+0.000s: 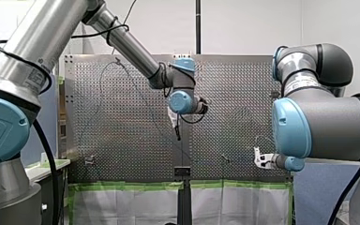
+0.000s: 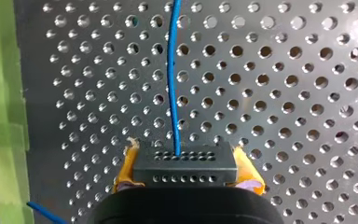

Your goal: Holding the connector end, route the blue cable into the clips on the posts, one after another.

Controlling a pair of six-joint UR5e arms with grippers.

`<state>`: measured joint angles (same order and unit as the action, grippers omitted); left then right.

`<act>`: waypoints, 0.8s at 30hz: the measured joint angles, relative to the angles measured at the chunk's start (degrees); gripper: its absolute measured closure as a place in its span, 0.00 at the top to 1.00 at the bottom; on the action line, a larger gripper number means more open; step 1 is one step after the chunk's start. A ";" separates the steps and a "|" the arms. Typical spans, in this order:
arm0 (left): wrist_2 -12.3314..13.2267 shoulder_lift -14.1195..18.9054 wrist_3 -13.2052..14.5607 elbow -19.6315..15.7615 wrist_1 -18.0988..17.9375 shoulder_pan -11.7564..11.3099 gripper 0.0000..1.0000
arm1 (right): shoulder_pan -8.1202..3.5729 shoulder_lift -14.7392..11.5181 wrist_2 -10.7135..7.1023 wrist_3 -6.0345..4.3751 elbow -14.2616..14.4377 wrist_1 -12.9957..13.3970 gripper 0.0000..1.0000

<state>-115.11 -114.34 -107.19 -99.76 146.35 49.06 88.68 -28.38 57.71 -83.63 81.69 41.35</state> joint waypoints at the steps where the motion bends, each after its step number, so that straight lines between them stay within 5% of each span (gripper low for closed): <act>1: -0.05 0.76 0.02 -0.75 0.00 0.00 1.00 | -0.11 -0.03 -0.06 0.59 0.02 -0.36 0.00; 10: -0.49 6.72 0.11 -6.72 -0.01 0.00 1.00 | -0.96 -1.80 -0.10 4.00 1.03 -3.31 0.00; 18: -0.57 11.30 0.19 -11.29 -0.03 -0.08 1.00 | -2.35 -6.66 0.79 4.27 5.55 -3.19 0.00; 24: -0.58 15.03 0.26 -15.02 0.01 -0.14 1.00 | -3.31 -10.31 2.48 3.53 9.18 -2.53 0.00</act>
<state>-115.70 -99.31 -106.93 -114.77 146.36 48.92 85.37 -38.69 60.19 -80.10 90.87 38.82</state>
